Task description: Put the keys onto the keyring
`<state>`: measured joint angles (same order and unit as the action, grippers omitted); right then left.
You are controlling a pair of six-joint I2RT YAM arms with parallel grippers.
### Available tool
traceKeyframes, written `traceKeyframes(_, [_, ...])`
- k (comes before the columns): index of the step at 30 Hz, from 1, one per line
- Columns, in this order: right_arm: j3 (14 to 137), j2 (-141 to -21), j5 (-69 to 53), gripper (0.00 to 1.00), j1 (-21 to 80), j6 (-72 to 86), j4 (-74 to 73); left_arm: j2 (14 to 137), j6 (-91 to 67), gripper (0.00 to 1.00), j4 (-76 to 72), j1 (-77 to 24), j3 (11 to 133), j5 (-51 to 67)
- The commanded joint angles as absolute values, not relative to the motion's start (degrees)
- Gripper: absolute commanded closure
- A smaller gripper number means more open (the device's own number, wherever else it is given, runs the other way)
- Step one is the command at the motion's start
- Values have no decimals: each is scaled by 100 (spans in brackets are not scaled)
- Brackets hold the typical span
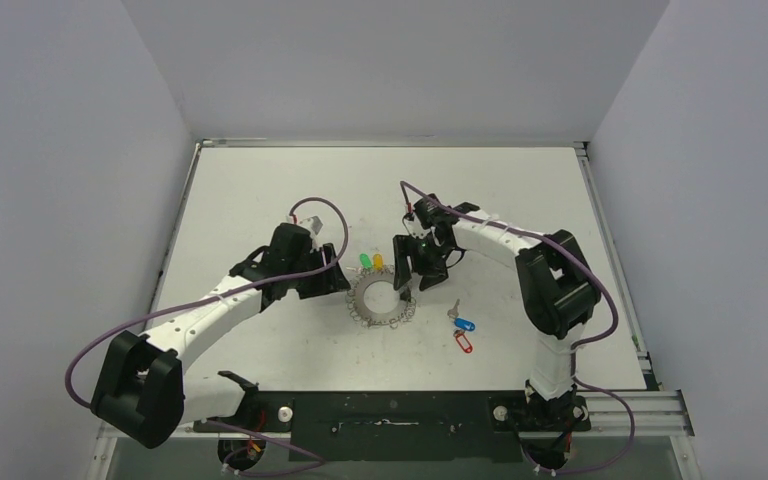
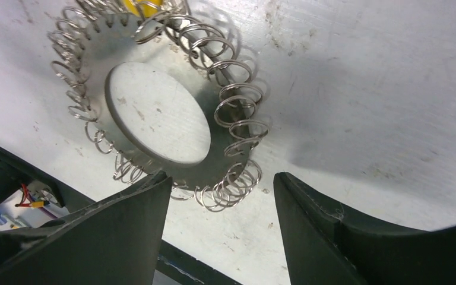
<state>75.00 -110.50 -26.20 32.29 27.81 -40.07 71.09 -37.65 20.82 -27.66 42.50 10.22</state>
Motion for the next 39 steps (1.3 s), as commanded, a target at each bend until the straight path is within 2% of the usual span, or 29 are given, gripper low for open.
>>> traceKeyframes(1, [7482,-10408,-2254,35,3218,2643,-4026,7137,-3630,48,2061,-2725,4339,1059])
traceKeyframes(20, [7673,-11201,-2663,37,3258,2874,-3779,8939,-3570,48,1878,-2846,4949,1575])
traceKeyframes(39, [7797,-11345,-2635,43,3399,2902,-3868,8241,-3676,49,2041,-3006,4534,1196])
